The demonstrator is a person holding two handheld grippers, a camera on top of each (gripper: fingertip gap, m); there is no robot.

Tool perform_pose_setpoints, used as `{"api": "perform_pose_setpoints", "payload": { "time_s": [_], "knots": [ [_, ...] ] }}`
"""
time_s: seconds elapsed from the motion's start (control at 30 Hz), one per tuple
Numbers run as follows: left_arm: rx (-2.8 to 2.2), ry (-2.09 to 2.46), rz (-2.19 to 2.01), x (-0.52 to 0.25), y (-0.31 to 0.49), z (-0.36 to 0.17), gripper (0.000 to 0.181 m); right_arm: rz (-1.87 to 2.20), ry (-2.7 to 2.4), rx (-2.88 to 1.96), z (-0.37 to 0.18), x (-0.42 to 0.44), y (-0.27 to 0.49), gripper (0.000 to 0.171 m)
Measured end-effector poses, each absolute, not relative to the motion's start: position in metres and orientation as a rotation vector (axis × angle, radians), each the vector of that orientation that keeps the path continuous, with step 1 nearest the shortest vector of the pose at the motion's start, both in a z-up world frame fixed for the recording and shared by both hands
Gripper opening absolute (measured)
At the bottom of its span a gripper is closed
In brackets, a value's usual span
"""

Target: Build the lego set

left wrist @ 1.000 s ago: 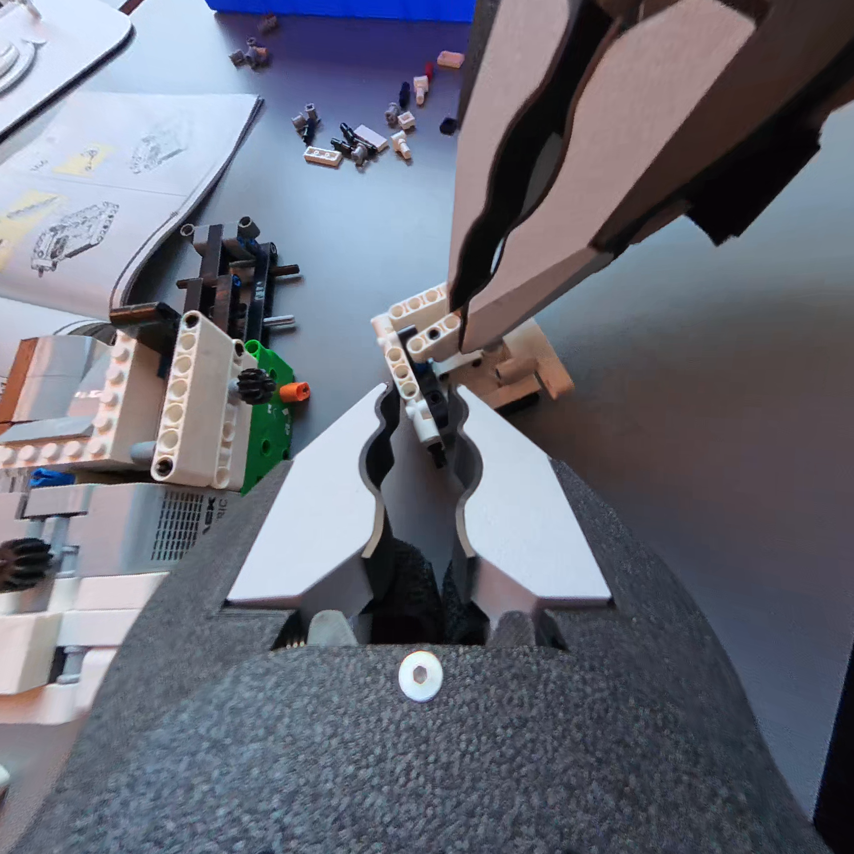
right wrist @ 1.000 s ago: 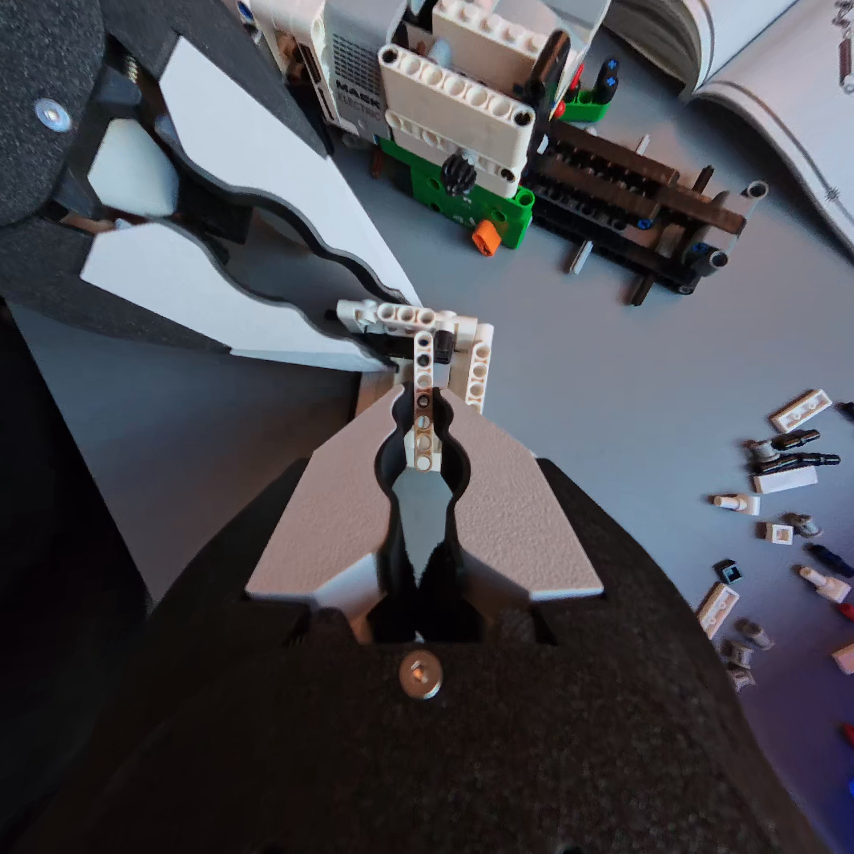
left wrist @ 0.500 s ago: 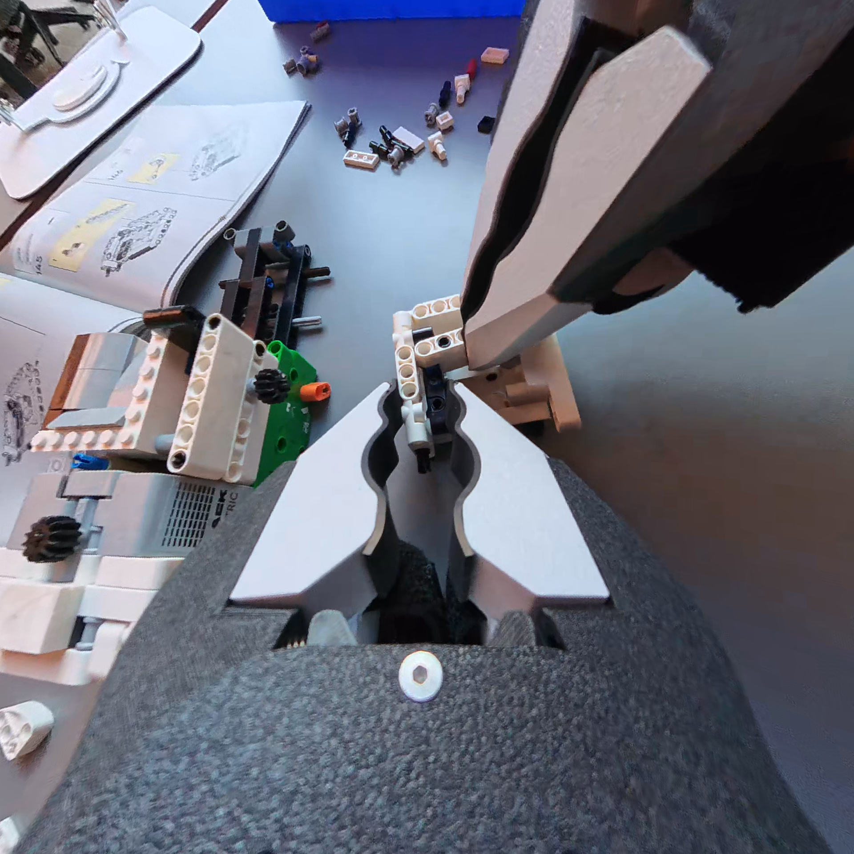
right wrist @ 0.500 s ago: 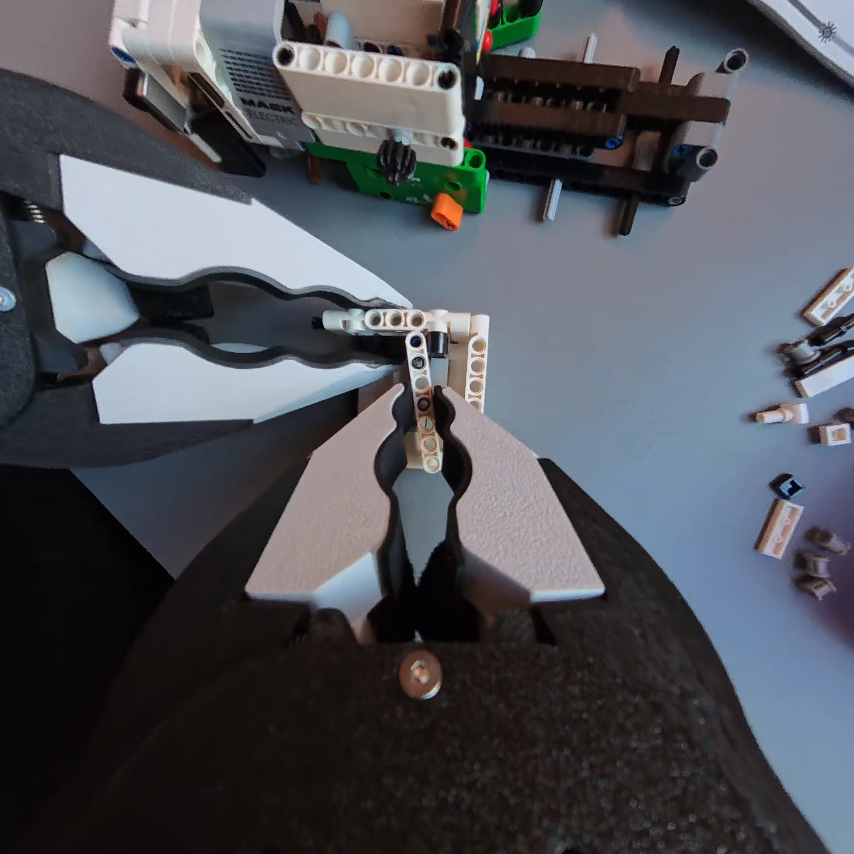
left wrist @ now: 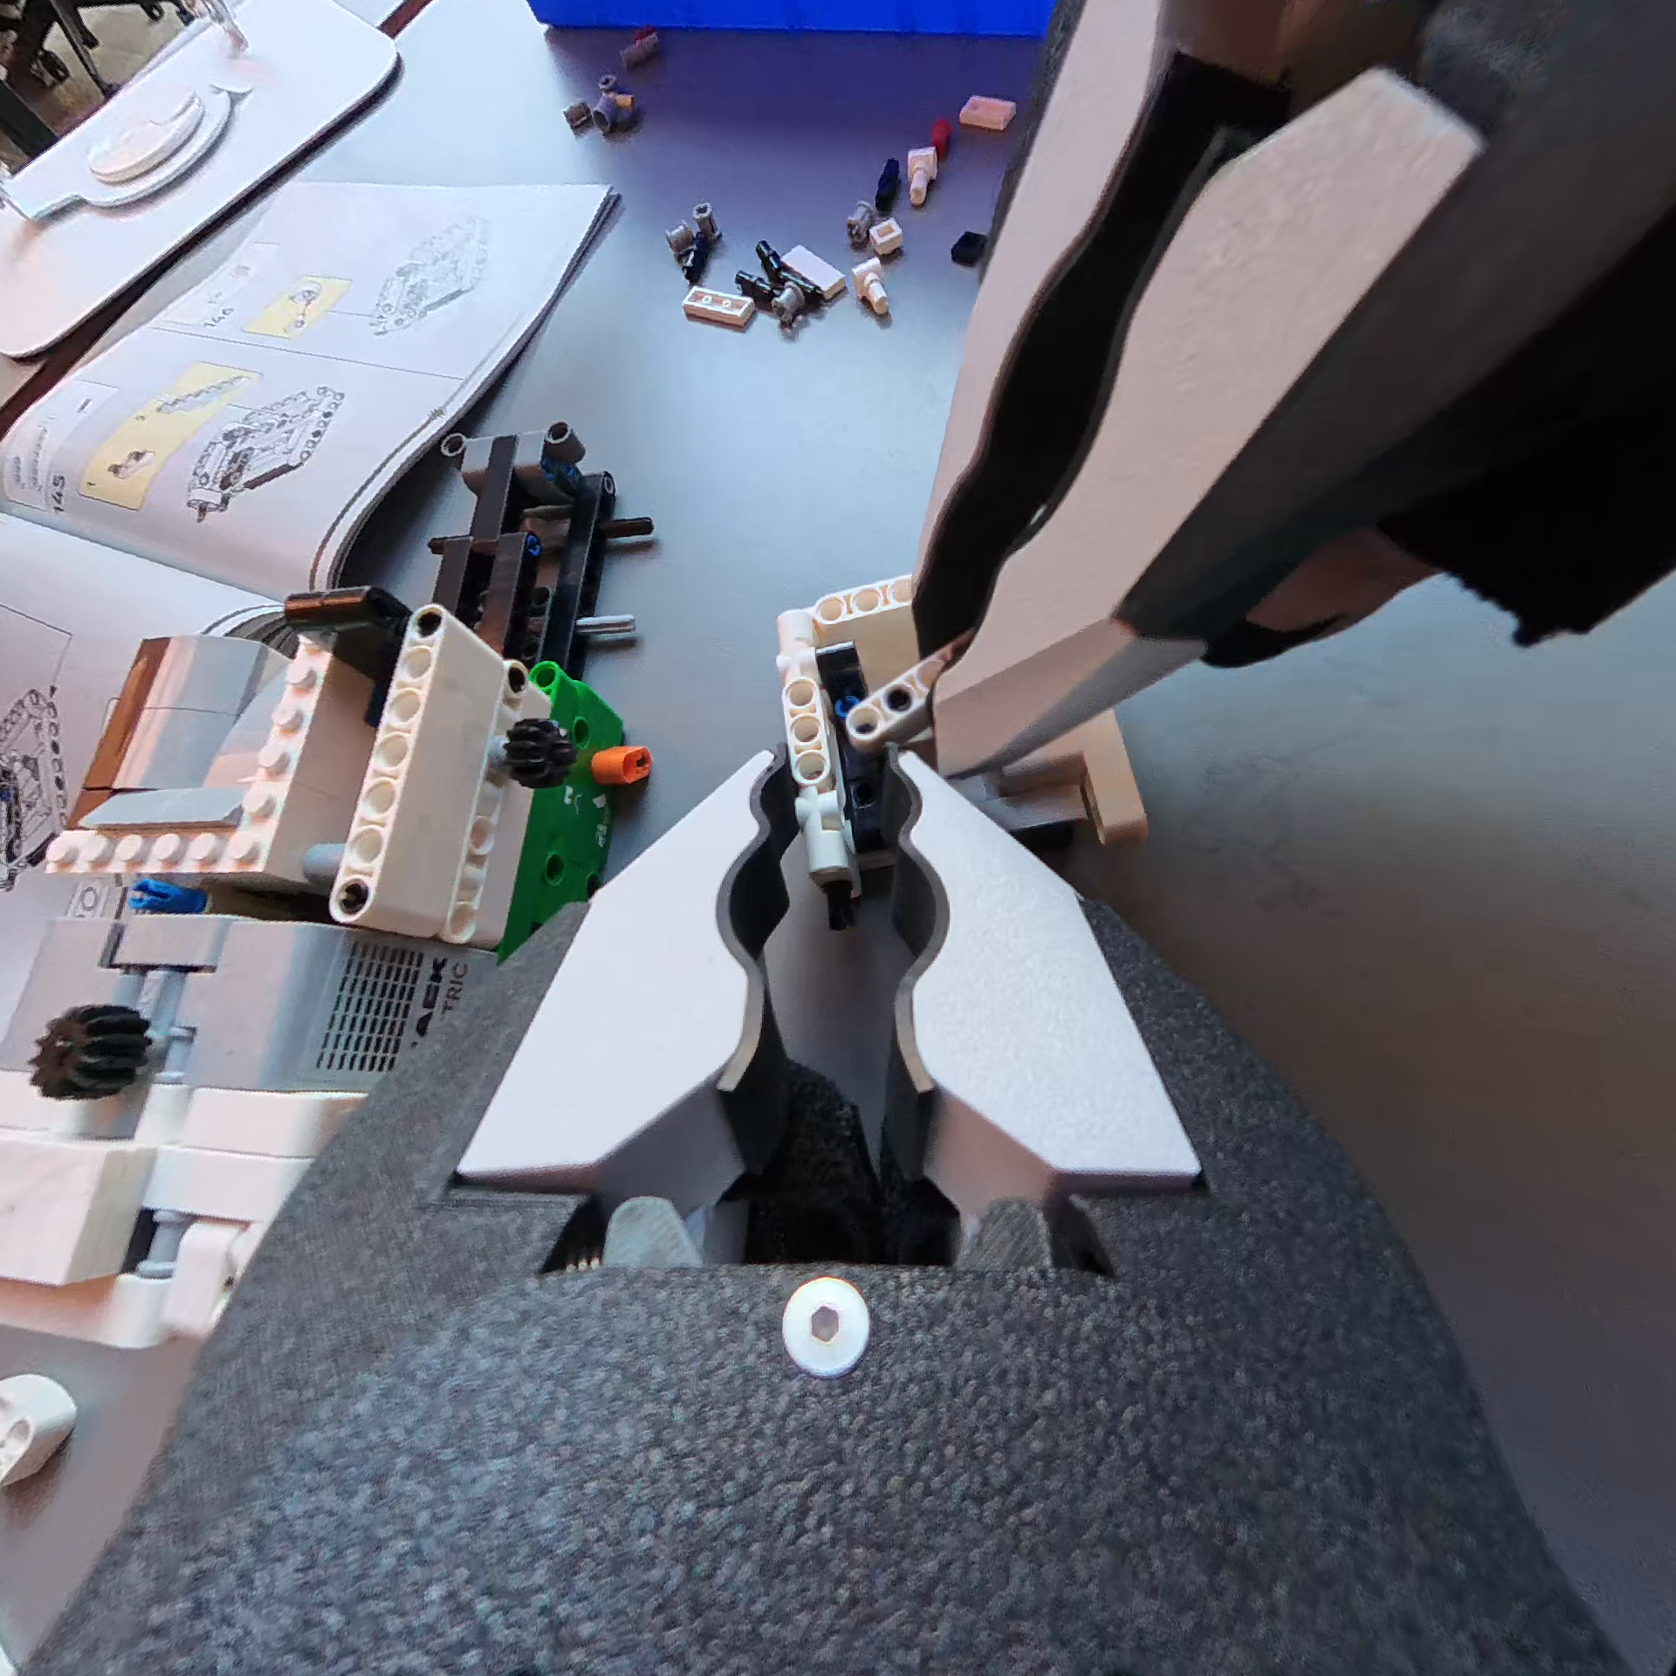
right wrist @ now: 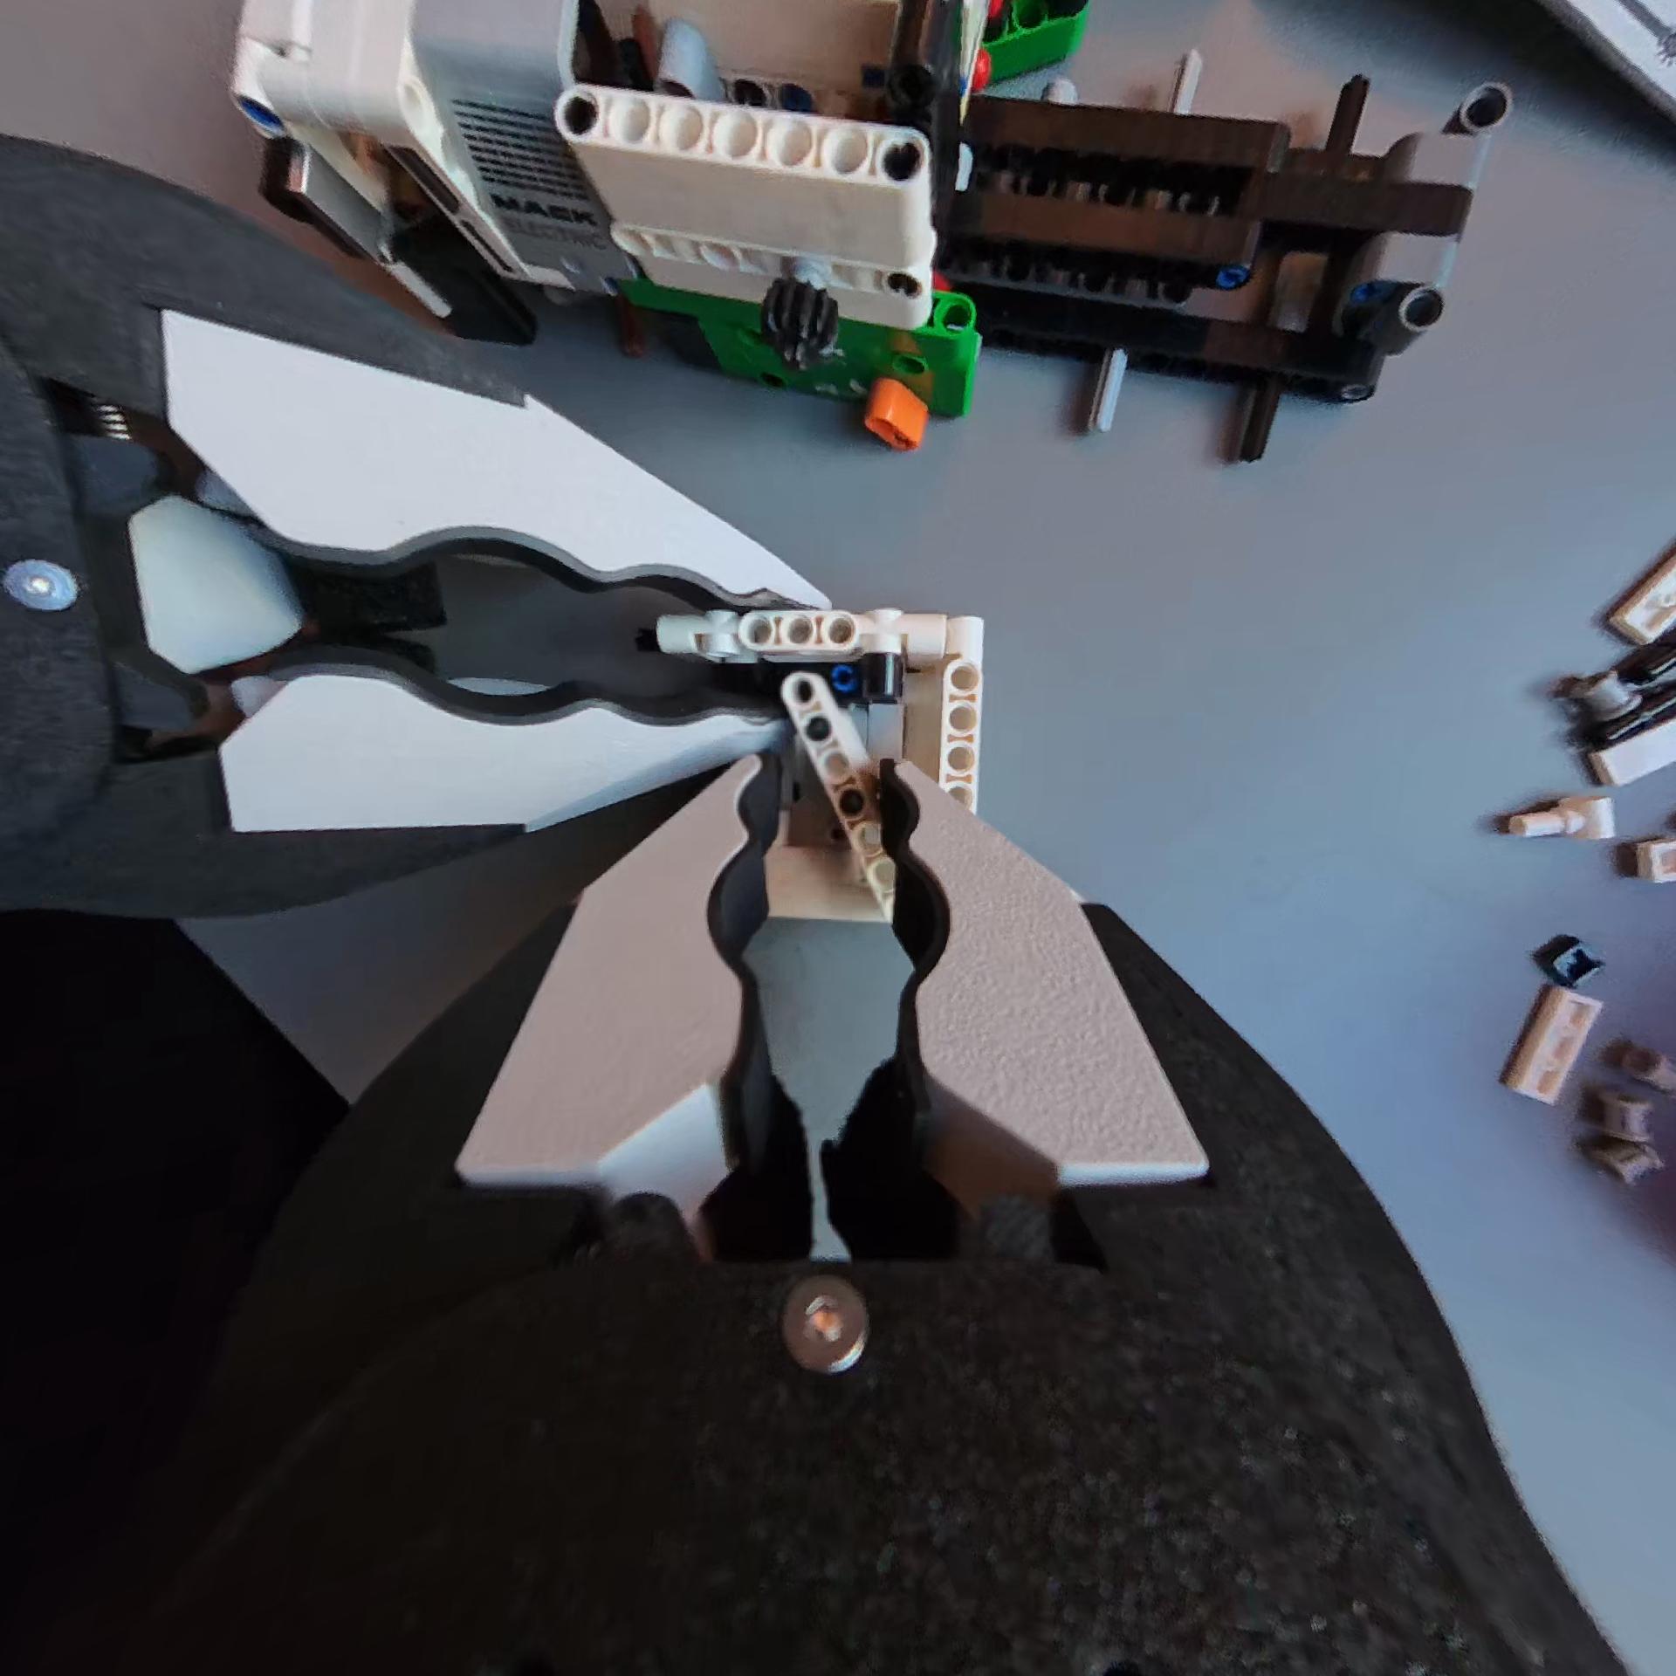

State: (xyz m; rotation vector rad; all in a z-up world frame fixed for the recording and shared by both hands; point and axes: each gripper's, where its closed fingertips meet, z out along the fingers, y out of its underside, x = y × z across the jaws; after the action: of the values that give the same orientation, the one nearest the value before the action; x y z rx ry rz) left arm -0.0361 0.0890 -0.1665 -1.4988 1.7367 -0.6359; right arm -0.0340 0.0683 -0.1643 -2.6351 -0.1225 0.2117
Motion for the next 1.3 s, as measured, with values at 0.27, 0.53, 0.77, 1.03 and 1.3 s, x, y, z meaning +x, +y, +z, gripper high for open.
{"api": "perform_pose_setpoints", "payload": {
  "time_s": [0.27, 0.53, 0.77, 1.03, 1.3],
  "knots": [
    [-1.514, 1.736, -0.656, -0.036, 0.089, -0.167, 0.017, 0.062, -0.289, -2.576, -0.161, -0.031, 0.072, 0.012],
    [-1.528, 1.728, -0.659, -0.036, 0.091, -0.167, 0.017, 0.062, -0.3, -2.498, -0.159, -0.034, 0.074, 0.006],
    [-1.552, 1.715, -0.67, -0.036, 0.093, -0.167, 0.017, 0.053, -0.179, -2.369, -0.158, -0.031, 0.078, 0.007],
    [-1.562, 1.724, -0.697, -0.036, 0.092, -0.167, 0.016, 0.082, -0.147, -2.362, -0.161, -0.031, 0.077, 0.007],
    [-1.579, 1.717, -0.702, -0.036, 0.093, -0.168, 0.016, 0.067, -0.217, -2.473, -0.162, -0.03, 0.079, 0.007]
  ]
}}
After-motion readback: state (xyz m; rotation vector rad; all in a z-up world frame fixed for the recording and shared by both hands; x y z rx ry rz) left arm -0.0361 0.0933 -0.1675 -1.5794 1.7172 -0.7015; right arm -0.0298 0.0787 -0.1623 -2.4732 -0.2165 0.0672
